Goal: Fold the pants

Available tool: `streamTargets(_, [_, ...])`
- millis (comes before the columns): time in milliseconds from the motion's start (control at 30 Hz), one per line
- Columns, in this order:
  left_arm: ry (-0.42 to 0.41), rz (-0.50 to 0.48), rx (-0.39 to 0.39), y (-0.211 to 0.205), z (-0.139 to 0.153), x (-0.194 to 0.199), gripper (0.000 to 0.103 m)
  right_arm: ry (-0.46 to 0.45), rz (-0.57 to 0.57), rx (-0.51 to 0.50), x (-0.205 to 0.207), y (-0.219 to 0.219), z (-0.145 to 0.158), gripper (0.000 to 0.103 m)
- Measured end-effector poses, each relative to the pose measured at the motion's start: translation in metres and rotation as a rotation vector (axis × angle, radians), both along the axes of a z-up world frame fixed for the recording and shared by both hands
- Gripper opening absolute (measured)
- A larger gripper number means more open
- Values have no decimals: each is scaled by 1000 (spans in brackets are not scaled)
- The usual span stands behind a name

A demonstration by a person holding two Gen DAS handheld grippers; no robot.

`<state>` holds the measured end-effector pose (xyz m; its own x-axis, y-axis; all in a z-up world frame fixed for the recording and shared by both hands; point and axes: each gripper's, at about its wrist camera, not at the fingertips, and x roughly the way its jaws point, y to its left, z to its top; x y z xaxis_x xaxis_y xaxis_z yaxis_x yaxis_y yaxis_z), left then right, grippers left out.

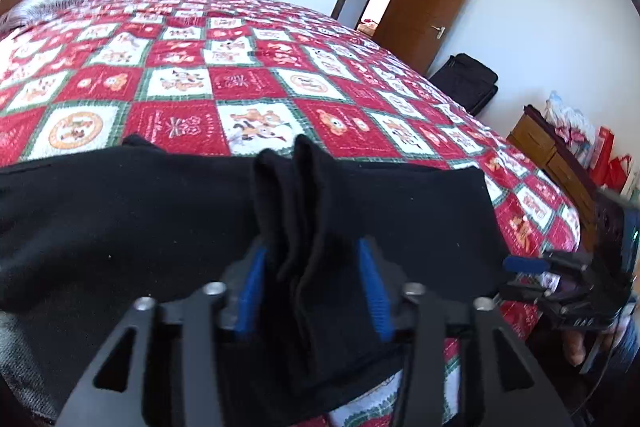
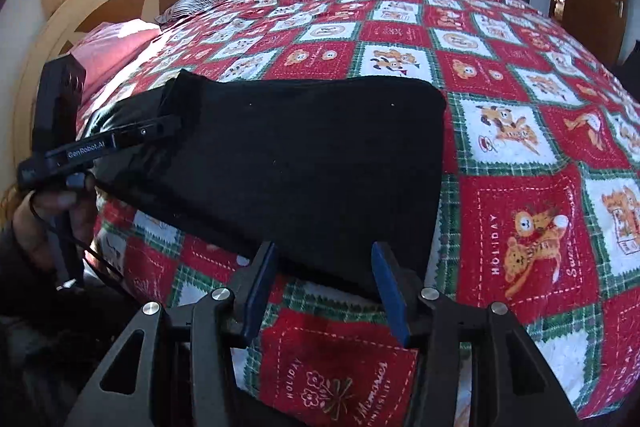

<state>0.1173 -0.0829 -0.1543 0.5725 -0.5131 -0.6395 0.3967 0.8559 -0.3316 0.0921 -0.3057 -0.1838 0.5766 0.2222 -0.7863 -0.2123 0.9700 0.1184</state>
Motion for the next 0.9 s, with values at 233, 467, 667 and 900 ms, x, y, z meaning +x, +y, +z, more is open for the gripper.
streamTargets(233, [-75,57,80,17,10,-14,84,-169,-10,77,26,5,37,60])
streamTargets(467, [-136,215,197,98,25,-26,85,-46,-76,32,86,7,2,60])
streamTargets(667, [-133,454,297,206,20,-37,92,-145,14,34,61,41,35,60])
streamTargets(900, [-43,584,118,275,-7,-40,92,-163,291,70,48,146,34,60])
